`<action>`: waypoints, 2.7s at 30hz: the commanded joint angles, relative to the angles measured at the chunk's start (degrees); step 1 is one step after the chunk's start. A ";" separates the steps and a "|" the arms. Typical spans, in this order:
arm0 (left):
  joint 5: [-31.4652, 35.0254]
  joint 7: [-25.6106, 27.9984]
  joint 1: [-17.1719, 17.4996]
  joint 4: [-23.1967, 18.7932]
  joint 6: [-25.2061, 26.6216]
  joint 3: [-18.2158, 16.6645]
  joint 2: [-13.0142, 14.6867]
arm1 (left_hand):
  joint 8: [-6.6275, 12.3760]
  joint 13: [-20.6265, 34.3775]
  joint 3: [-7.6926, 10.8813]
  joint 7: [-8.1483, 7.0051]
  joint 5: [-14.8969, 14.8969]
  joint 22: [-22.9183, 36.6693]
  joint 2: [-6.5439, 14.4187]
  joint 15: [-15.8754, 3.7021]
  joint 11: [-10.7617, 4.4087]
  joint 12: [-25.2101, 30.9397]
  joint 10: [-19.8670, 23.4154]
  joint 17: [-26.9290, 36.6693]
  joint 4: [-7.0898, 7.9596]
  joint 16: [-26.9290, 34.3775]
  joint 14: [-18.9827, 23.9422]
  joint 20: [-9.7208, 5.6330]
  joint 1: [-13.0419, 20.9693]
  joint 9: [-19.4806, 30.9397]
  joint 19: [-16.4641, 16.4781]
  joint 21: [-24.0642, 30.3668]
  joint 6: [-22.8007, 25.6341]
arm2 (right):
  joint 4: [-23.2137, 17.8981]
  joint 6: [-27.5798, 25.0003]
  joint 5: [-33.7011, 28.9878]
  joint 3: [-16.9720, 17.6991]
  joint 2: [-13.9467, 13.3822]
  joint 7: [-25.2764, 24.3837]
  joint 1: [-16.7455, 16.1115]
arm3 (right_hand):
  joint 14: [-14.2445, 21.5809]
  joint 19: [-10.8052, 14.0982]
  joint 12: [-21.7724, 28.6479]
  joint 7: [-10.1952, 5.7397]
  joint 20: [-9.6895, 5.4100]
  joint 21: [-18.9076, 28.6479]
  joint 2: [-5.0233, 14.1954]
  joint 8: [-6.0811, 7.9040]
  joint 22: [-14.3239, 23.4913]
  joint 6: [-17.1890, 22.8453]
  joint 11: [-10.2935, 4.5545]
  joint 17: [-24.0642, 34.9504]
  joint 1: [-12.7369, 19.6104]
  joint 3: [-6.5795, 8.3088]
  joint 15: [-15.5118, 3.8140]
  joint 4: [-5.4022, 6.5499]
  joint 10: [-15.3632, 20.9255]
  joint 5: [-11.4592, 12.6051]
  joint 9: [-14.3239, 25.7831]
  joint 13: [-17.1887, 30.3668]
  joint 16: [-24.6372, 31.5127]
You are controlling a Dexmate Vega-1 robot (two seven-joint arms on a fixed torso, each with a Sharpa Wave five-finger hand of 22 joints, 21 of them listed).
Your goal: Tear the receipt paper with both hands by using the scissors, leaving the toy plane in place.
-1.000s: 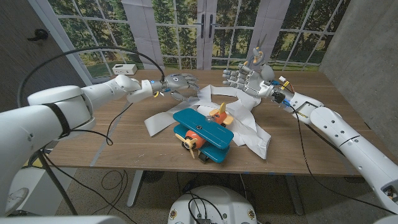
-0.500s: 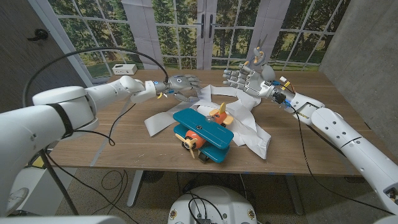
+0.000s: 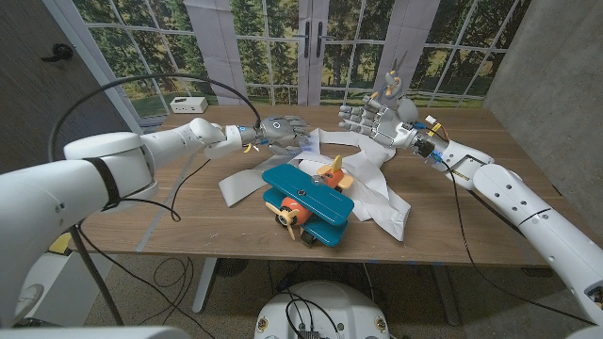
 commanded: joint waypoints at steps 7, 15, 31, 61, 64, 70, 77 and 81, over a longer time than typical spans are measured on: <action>-3.22 1.34 -1.52 10.76 -0.04 4.94 -7.26 | -0.54 0.12 0.59 -0.10 0.33 0.16 0.04 -6.71 -0.16 -0.12 0.52 -0.05 0.02 0.07 0.32 -0.44 1.42 0.06 0.37 0.21 0.25 | -0.20 0.21 0.16 0.35 -0.34 -0.51 -0.25 | 0.29 0.06 0.23 2.92 0.31 -0.20 0.59 0.33 0.30 2.60 -0.18 0.04 0.15 -0.54 -0.02 -0.20 0.15 -0.04 0.03 -0.07 0.22; -5.49 0.88 -1.67 12.26 1.25 6.67 -9.12 | -0.60 0.12 0.51 -0.08 0.25 0.17 -0.09 -7.23 -0.71 0.36 2.03 -0.06 0.26 0.28 1.08 -0.47 1.77 0.11 0.51 0.25 0.89 | -0.10 0.26 0.19 0.41 -0.32 -0.43 -0.21 | 0.26 0.03 0.26 2.96 0.24 -0.21 0.63 0.20 0.30 2.85 -0.11 0.04 0.21 -0.72 0.01 -0.20 0.19 -0.05 -0.25 -0.11 0.21; -6.72 2.60 -1.75 11.61 1.81 9.00 -9.41 | -0.09 0.52 0.30 -0.13 0.42 0.22 0.98 -9.01 -2.06 1.90 8.34 0.11 0.48 1.09 5.19 -1.11 4.30 0.30 1.92 0.58 5.28 | -0.85 0.52 0.33 0.75 -0.53 -0.53 -0.78 | 0.38 0.01 0.30 2.95 0.08 -0.22 0.87 0.40 0.30 2.86 -0.08 0.05 0.27 -1.00 -0.04 -0.13 0.27 -0.05 0.11 -0.17 0.26; -6.18 -3.59 -0.67 3.84 2.69 6.61 -6.17 | 3.27 3.73 -2.93 0.79 1.98 0.08 7.18 -11.55 -2.01 5.12 26.59 1.32 0.30 7.36 34.85 -5.60 13.50 0.33 10.06 1.06 19.96 | -2.99 1.02 1.08 1.67 -1.24 -0.71 -2.39 | 0.08 -0.33 0.45 3.46 -0.22 -0.30 1.28 0.12 0.26 3.75 -0.17 0.05 0.06 -1.67 0.20 0.16 0.72 -0.10 -0.53 -0.20 0.14; -6.48 -3.83 -0.39 3.81 2.56 5.88 -6.09 | 3.67 4.52 -1.26 0.81 3.15 0.26 9.74 -11.73 -1.98 4.95 29.23 1.27 0.18 7.84 40.61 -5.79 16.34 0.33 12.38 1.60 21.94 | -2.99 1.04 1.14 1.63 -1.19 -0.62 -2.33 | 0.16 -0.30 0.45 3.51 -0.38 -0.28 1.34 0.40 0.26 3.80 -0.16 0.05 0.06 -1.70 0.13 0.18 0.74 -0.10 -0.11 -0.20 0.17; -6.93 -4.78 0.14 3.04 2.77 4.63 -5.51 | 3.25 6.72 0.99 1.01 3.09 0.76 11.54 -11.77 -2.01 5.56 31.86 1.80 1.40 8.39 44.95 -5.90 19.15 0.89 15.48 2.90 21.31 | -2.93 1.31 0.97 1.55 -1.04 -0.60 -2.17 | 0.25 -0.23 0.49 3.74 -0.47 -0.25 1.52 0.32 0.26 4.03 -0.21 0.06 -0.03 -1.80 0.14 0.28 0.88 -0.11 -0.29 -0.21 0.21; -11.96 -7.56 1.37 5.80 -0.16 1.11 -6.30 | 3.88 13.34 4.77 2.11 0.60 1.68 11.84 -11.62 -1.74 6.24 29.40 4.64 5.06 11.47 54.94 -7.77 20.89 4.65 17.03 4.88 18.19 | -2.76 1.72 0.94 1.68 -0.81 -0.76 -2.16 | 0.33 -0.20 0.60 3.68 -0.59 -0.24 1.59 0.88 0.26 4.19 -0.25 0.06 -0.07 -1.92 -0.01 0.33 1.22 -0.11 0.47 -0.21 0.23; -16.46 -9.81 2.33 8.07 -1.83 -1.48 -7.09 | 5.34 16.39 5.28 3.63 -0.01 2.34 11.50 -11.56 -1.78 6.88 28.30 6.48 5.27 13.29 59.85 -10.49 21.73 6.29 18.58 6.69 19.08 | -2.75 2.17 0.92 1.92 -0.64 -0.93 -2.26 | 0.41 -0.17 0.62 3.86 -0.81 -0.22 1.71 0.77 0.26 4.40 -0.22 0.05 -0.06 -2.00 -0.24 0.37 1.35 -0.10 0.24 -0.21 0.26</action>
